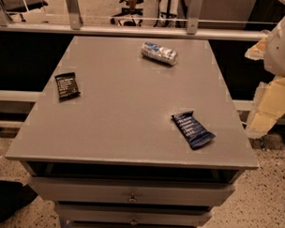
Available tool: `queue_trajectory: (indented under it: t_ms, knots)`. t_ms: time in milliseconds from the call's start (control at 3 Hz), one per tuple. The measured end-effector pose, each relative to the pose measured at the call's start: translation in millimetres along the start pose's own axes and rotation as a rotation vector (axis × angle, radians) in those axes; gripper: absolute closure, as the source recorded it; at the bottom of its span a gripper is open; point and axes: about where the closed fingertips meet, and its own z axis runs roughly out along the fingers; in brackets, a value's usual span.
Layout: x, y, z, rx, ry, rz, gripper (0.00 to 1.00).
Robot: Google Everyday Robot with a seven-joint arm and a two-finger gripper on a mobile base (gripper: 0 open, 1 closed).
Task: Pick rxbar blueberry
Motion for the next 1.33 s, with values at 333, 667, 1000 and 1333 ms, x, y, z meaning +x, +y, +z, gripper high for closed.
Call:
queue_trajectory:
  t_ms: [333,667,1000,1333]
  knots:
    - [0.0,0.1,0.6,0.0,0.0,0.0,0.0]
    - [4.4,4.4,34.2,-0.018,-0.022,0.035,0.0]
    - [9.5,5.6,69.4,-0.039,-0.052,0.098,0.0]
    - [5.3,12.1,104.1,-0.072,-0.09,0.171,0.0]
